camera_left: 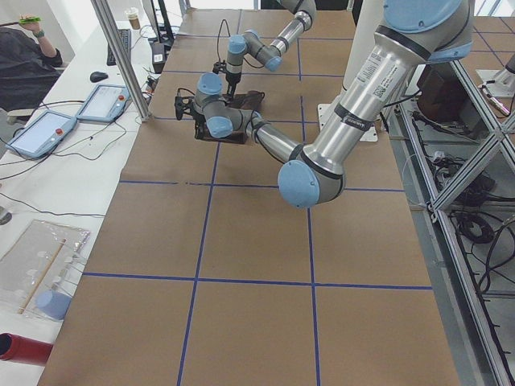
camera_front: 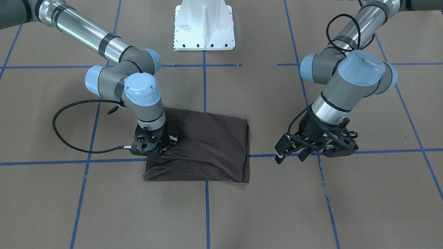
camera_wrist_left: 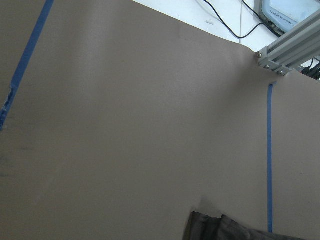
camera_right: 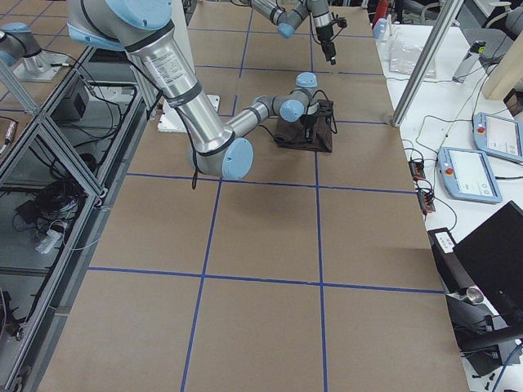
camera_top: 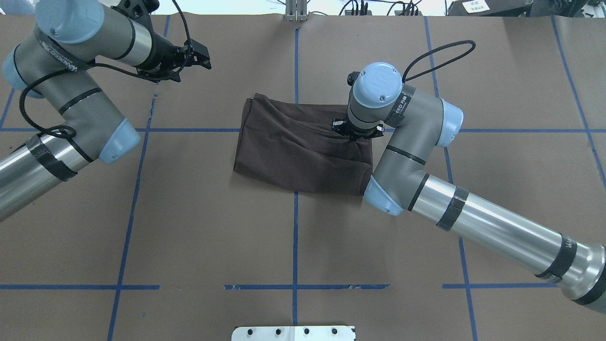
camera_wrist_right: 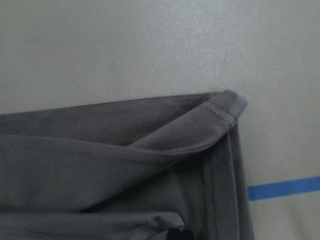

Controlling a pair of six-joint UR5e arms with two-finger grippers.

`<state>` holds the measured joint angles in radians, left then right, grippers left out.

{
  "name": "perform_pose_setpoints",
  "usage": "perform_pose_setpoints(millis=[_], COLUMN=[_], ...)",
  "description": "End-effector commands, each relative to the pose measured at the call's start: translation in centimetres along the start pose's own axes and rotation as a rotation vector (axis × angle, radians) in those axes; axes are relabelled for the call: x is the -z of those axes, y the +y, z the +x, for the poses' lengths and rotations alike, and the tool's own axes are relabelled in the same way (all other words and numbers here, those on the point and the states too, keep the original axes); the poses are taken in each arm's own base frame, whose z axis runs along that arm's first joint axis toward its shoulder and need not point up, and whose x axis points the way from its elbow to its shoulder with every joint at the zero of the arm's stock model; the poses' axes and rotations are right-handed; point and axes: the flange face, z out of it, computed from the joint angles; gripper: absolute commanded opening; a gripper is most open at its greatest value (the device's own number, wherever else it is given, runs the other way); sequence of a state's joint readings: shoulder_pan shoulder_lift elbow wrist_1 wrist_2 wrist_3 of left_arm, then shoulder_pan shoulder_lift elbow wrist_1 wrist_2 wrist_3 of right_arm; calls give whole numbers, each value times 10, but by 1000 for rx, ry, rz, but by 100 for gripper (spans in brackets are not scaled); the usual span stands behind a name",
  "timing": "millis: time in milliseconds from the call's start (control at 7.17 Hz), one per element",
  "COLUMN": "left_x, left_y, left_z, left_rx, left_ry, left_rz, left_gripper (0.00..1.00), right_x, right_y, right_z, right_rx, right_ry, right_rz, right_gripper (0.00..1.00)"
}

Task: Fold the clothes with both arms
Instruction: 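Drag the shirt with the right gripper, rotating it on the table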

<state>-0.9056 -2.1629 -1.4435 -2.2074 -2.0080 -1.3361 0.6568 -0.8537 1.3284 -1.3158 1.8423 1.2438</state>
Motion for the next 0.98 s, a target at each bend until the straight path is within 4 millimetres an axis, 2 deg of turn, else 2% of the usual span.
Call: perform_pose_setpoints(millis=[0,279,558,837], left_x=[0,1,1,1], left_y=[-1,-1,-1,-1], left_z=[0,1,1,1], left_rx=[0,-1,-1,-1], left_ry=[0,3,3,3], left_rz=[1,2,2,2], left_gripper=[90,90,90,90], right_x=[16,39,41,58], right_y=[-18,-55,-68,-107], right_z=[2,19,26,10], right_rx=[-13,-16,-4,-7], right_ry=[-18,-34,-24,-23], right_rz=[20,37,50,80], right_gripper=[0,0,0,0])
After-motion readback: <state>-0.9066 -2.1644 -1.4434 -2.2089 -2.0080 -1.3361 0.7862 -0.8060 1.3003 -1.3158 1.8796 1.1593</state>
